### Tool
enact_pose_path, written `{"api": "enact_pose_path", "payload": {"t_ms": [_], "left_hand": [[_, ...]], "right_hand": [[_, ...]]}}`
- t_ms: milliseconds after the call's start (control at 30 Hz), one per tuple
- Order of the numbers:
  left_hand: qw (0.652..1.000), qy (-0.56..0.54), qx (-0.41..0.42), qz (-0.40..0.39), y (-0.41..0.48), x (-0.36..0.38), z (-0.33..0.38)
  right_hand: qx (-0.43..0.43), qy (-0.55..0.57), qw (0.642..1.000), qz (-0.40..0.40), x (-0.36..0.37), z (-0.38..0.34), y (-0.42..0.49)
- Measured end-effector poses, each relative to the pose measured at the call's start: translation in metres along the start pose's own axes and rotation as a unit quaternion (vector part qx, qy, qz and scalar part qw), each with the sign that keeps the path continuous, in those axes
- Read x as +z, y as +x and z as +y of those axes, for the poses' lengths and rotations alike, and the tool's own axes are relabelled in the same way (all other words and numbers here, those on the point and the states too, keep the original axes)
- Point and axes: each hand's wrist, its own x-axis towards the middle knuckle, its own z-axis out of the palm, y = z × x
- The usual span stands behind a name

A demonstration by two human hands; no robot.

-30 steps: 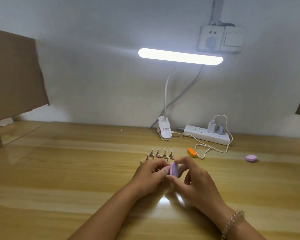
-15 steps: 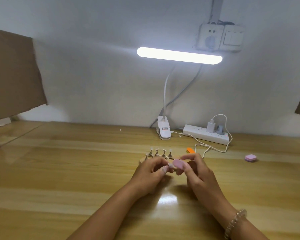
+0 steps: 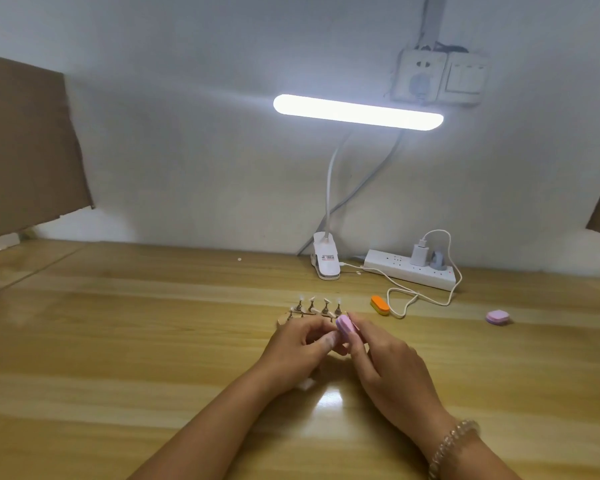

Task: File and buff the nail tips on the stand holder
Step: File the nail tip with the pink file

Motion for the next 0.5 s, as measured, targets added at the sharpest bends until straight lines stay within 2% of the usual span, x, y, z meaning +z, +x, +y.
{"api": "enact_pose_path", "payload": {"t_ms": [133,267,400,500], "left_hand": [[0.999,0.040,0.010,0.004,0.000,-0.001,0.001],[0.999,0.042,-0.015,0.014,0.000,-0.002,0.001],[0.999,0.046,0.008,-0.008,-0.001,-0.005,0.001],[0.997,0.066,0.022,-0.021,-0.001,-0.007,-0.002]], "right_hand": [[-0.024,0.002,1.000,-0.013,-0.002,-0.001,-0.001],[-0.041,0.010,0.999,-0.032,-0.003,0.000,-0.001],[0.027,0.036,0.999,-0.011,-0.003,0.008,0.005],[0.006,0.019,1.000,-0.006,-0.003,0.007,0.001]]}}
